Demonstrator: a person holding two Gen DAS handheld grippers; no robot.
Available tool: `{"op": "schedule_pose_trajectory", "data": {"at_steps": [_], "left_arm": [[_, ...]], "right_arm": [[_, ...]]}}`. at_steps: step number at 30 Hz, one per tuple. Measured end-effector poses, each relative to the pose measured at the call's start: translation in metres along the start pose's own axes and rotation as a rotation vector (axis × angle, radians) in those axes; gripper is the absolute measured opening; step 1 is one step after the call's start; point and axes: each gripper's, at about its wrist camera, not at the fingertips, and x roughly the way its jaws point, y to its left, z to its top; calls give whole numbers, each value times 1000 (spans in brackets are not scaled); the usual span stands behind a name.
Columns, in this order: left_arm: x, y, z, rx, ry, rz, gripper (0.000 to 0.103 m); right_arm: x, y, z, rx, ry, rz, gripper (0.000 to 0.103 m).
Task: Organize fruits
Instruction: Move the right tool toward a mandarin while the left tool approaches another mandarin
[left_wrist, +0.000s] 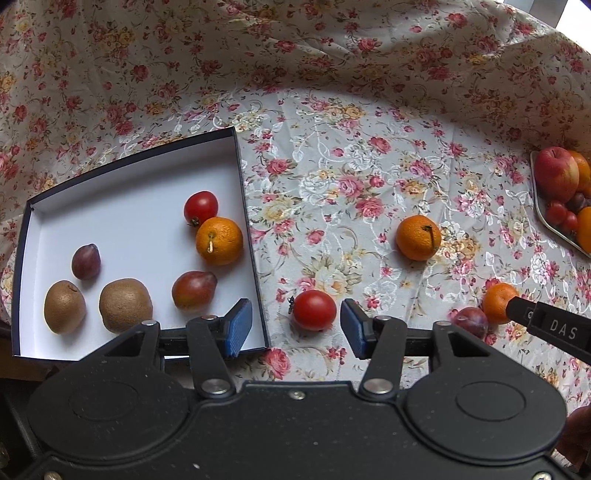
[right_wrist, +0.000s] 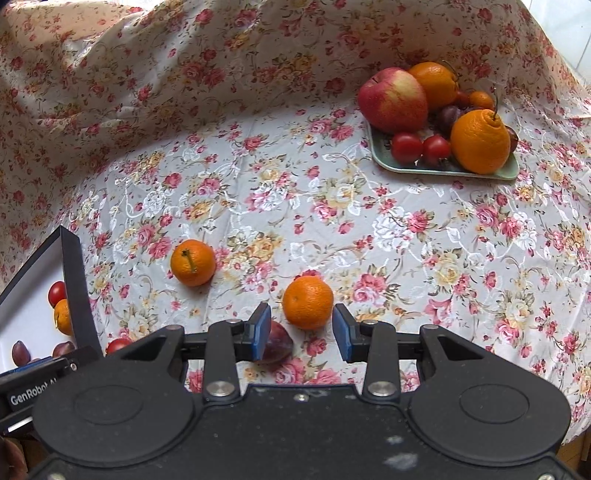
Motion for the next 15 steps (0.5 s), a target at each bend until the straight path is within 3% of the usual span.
{"op": "schedule_pose_trajectory", "data": {"at_steps": [15], "left_arm": [[4,-57,-5,66,41,-49,59]], "right_arm": [[-4,-62,-9,58,48,-19,39]]}}
